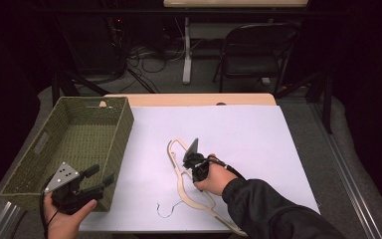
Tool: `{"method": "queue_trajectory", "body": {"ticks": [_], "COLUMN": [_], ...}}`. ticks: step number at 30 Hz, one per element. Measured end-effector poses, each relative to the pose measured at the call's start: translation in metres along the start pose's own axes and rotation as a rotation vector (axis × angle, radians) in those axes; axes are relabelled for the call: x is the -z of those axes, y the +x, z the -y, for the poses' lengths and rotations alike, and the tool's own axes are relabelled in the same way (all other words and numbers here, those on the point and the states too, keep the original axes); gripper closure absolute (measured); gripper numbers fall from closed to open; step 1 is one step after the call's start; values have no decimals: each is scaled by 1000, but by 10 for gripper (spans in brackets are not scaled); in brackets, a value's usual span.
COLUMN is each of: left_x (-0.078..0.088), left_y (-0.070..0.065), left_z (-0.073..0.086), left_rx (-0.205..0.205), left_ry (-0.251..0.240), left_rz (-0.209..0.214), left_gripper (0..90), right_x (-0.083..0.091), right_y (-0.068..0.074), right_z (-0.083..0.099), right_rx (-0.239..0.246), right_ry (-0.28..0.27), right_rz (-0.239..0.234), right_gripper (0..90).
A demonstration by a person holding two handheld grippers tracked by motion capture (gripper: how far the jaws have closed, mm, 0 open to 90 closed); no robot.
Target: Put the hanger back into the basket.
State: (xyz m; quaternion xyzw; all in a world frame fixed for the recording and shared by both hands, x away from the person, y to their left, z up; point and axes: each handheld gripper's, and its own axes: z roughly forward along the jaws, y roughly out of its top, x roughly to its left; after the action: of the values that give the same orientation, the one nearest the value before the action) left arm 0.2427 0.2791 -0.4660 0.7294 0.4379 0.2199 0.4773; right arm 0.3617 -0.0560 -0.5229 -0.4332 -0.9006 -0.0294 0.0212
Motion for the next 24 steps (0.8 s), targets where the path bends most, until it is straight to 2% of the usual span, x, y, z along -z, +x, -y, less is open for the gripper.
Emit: {"method": "queue_trajectory", "body": {"ticks": [6, 8, 10, 15, 20, 24], "left_x": [-1, -1, -1, -4, -7, -15], "left_y": [-1, -2, -2, -7, -13, -23], "left_z": [0, 0, 0, -1, -1, 0], "left_rx": [-5, -4, -8, -23, -44, -74], "left_ry": [1, 2, 3, 6, 15, 26], "left_rz": [4, 5, 6, 18, 33, 66], "left_gripper": [350, 350, 350, 350, 356, 355], "right_x": [2, 5, 4, 13, 17, 27], "right_y": [-3, -4, -4, -10, -13, -16], "right_z": [2, 2, 3, 7, 10, 14], "right_rx": [4, -5, -16, 2, 17, 43], "right_ry": [2, 10, -6, 11, 1, -13], "right_rz": [-10, -27, -34, -58, -77, -107], "right_gripper": [852, 852, 853, 853, 854, 854]}}
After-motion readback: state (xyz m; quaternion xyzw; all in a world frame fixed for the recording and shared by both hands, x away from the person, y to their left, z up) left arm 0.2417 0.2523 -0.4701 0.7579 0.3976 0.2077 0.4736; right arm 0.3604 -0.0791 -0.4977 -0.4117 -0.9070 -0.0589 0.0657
